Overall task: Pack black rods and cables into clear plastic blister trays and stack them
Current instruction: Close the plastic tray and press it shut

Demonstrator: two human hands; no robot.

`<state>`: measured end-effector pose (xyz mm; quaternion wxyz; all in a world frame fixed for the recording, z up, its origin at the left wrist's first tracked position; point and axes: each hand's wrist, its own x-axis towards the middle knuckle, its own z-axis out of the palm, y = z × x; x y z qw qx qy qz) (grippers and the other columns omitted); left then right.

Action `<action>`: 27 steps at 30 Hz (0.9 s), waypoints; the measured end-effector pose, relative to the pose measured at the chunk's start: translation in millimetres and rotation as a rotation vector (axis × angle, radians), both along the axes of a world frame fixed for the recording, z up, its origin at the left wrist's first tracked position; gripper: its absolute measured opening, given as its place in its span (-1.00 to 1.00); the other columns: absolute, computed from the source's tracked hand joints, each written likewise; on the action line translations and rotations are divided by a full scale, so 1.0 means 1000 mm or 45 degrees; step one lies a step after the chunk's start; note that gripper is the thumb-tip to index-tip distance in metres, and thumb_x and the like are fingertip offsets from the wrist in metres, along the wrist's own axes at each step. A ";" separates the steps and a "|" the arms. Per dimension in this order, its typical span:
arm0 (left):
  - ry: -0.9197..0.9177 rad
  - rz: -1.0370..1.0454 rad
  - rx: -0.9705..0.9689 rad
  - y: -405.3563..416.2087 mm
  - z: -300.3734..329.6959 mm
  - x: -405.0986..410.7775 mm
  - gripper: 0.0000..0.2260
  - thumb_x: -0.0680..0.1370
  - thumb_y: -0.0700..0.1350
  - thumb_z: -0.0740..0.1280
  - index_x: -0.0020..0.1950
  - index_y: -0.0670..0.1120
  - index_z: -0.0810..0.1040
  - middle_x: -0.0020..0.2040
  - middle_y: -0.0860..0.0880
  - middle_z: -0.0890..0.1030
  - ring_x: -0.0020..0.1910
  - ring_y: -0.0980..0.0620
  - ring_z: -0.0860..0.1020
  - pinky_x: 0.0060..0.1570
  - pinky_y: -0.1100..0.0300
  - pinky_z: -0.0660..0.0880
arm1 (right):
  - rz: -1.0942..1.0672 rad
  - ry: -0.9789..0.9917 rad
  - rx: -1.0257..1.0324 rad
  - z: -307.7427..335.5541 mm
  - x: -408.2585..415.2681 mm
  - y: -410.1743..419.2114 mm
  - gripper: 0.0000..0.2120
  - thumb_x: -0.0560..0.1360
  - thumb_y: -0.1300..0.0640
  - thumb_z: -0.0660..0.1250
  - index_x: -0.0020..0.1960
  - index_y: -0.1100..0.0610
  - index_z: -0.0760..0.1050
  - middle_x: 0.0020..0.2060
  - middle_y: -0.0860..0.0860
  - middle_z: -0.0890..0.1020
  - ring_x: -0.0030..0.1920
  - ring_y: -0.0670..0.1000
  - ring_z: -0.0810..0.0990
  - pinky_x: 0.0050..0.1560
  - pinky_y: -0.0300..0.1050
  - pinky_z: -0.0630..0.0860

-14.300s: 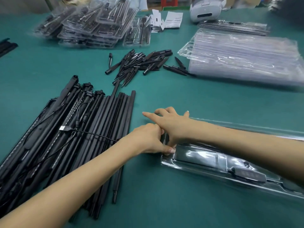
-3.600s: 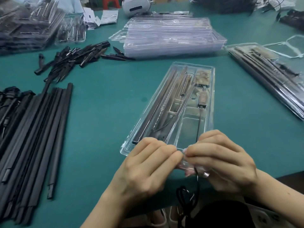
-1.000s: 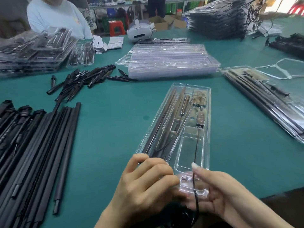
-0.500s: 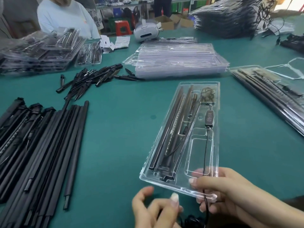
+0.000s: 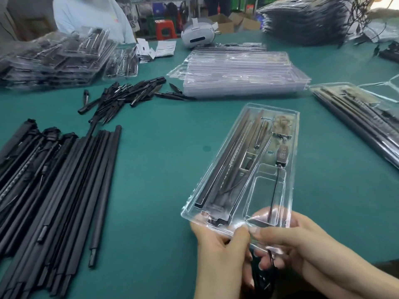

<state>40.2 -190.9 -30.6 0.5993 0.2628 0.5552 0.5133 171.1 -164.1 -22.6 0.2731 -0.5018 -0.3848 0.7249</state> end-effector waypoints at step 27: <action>0.082 -0.139 0.002 -0.002 0.008 -0.006 -0.58 0.47 -0.41 0.26 0.03 0.06 0.20 -0.59 -0.17 0.33 -0.75 0.05 0.22 -0.70 0.37 0.17 | 0.051 -0.037 -0.039 0.003 0.004 -0.003 -0.50 0.19 0.15 0.43 0.06 0.41 0.53 -0.50 0.11 0.48 -0.51 0.00 0.48 -0.48 -0.22 0.42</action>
